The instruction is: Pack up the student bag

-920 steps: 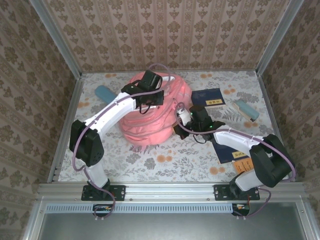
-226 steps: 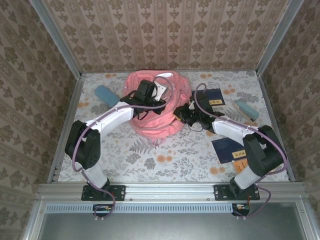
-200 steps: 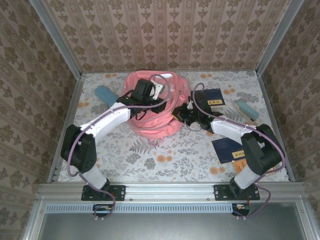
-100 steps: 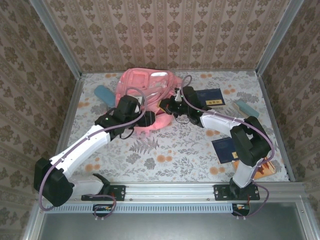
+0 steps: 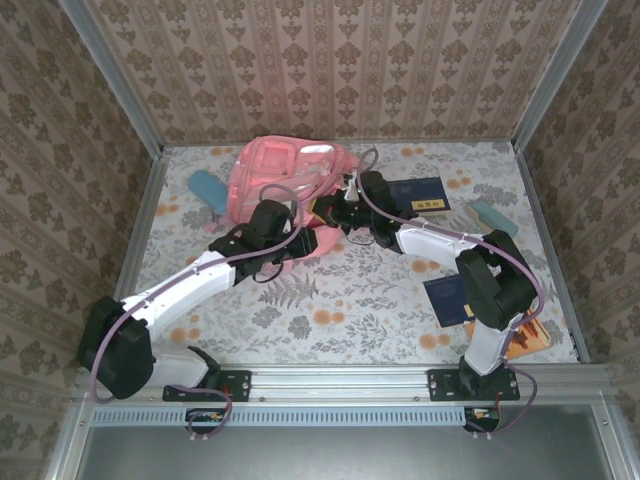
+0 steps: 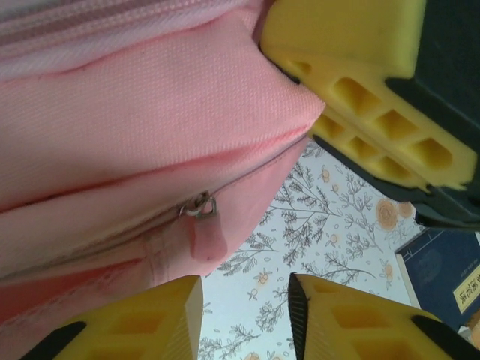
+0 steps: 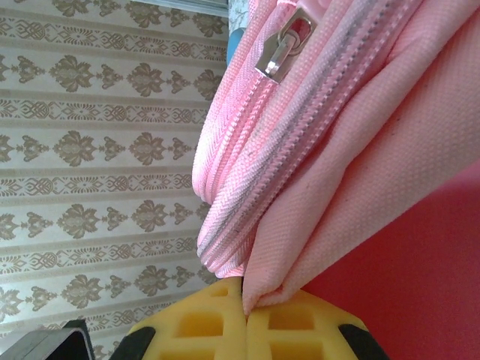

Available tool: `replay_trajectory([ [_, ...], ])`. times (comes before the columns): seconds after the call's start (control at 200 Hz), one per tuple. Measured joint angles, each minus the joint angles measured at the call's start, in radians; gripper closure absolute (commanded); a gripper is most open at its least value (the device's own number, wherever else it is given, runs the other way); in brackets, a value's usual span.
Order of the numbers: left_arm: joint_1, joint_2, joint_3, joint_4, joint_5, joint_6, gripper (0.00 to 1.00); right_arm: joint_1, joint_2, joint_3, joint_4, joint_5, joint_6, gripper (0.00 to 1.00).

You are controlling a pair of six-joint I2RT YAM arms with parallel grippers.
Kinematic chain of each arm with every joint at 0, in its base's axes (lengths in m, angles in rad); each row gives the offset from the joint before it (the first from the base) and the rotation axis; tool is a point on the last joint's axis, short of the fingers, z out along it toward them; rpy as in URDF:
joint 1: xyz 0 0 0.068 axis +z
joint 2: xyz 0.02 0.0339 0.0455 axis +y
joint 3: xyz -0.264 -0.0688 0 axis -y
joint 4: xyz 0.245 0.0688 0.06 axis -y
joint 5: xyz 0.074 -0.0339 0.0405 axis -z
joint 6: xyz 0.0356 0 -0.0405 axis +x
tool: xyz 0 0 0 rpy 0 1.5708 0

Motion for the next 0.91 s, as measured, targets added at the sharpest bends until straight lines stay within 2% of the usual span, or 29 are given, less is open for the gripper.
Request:
replay_trajectory([
  [0.42, 0.003, 0.025, -0.045, 0.046, -0.092, -0.079, 0.67, 0.011, 0.0, 0.0, 0.005, -0.001, 0.015, 1.0],
  [0.725, 0.034, 0.044, -0.076, 0.132, -0.044, -0.093, 0.66, 0.013, 0.008, 0.0, 0.019, -0.016, 0.037, 1.0],
  [0.905, 0.04, 0.05, -0.077, 0.154, -0.026, -0.09, 0.69, 0.013, 0.008, 0.0, 0.037, -0.016, 0.045, 1.0],
])
